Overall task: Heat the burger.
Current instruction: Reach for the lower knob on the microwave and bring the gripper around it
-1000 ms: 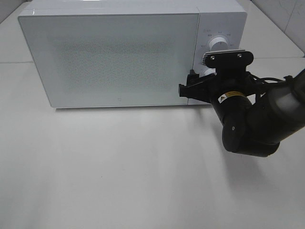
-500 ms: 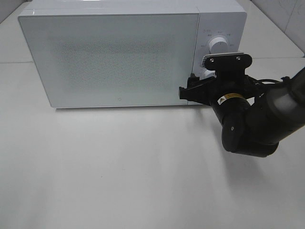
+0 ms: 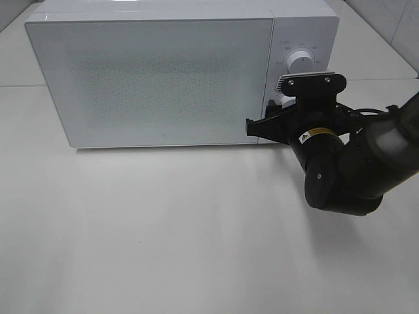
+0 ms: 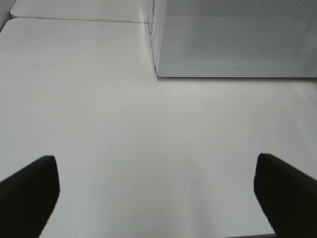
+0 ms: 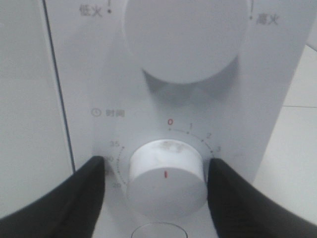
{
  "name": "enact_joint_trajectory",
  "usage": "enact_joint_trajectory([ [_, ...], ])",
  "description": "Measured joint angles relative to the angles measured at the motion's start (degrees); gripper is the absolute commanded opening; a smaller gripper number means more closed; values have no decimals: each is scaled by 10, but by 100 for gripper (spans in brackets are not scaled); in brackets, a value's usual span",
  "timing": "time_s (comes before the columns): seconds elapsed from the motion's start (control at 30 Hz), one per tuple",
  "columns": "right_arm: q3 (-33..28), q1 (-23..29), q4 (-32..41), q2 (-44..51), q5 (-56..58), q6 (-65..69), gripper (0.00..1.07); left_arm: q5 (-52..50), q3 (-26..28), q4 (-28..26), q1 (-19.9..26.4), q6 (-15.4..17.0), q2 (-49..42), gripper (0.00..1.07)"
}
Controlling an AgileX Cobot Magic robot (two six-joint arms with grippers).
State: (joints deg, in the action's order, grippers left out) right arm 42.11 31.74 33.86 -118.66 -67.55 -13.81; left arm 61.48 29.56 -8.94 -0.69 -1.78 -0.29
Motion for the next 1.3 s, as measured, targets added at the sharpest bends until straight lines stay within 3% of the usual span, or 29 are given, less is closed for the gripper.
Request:
enact_joint_trajectory([
  [0.03, 0, 0, 4, 0, 0, 0, 26, 0, 0, 0, 0, 0, 0, 100],
  [0.13, 0, -1, 6, 0, 0, 0, 20, 0, 0, 0, 0, 0, 0, 100],
  [0.17, -1, -1, 6, 0, -1, 0, 10, 0, 0, 0, 0, 0, 0, 100],
  [0.27, -1, -1, 6, 0, -1, -1, 1, 0, 0, 0, 0, 0, 0, 100],
  [0.6, -1, -1, 6, 0, -1, 2, 0, 0, 0, 0, 0, 0, 0, 100],
  [0.8, -2, -1, 3, 0, -1, 97, 0, 0, 0, 0, 0, 0, 0, 100],
  [1.07, -5, 0, 5, 0, -5, 404, 0, 0, 0, 0, 0, 0, 0, 100],
  [1.1, -5, 1, 6, 0, -6, 501, 0, 0, 0, 0, 0, 0, 0, 100],
  [1.13, -5, 1, 6, 0, -6, 501, 0, 0, 0, 0, 0, 0, 0, 100],
  [1.3, -6, 2, 12, 0, -13, 751, 0, 0, 0, 0, 0, 0, 0, 100],
])
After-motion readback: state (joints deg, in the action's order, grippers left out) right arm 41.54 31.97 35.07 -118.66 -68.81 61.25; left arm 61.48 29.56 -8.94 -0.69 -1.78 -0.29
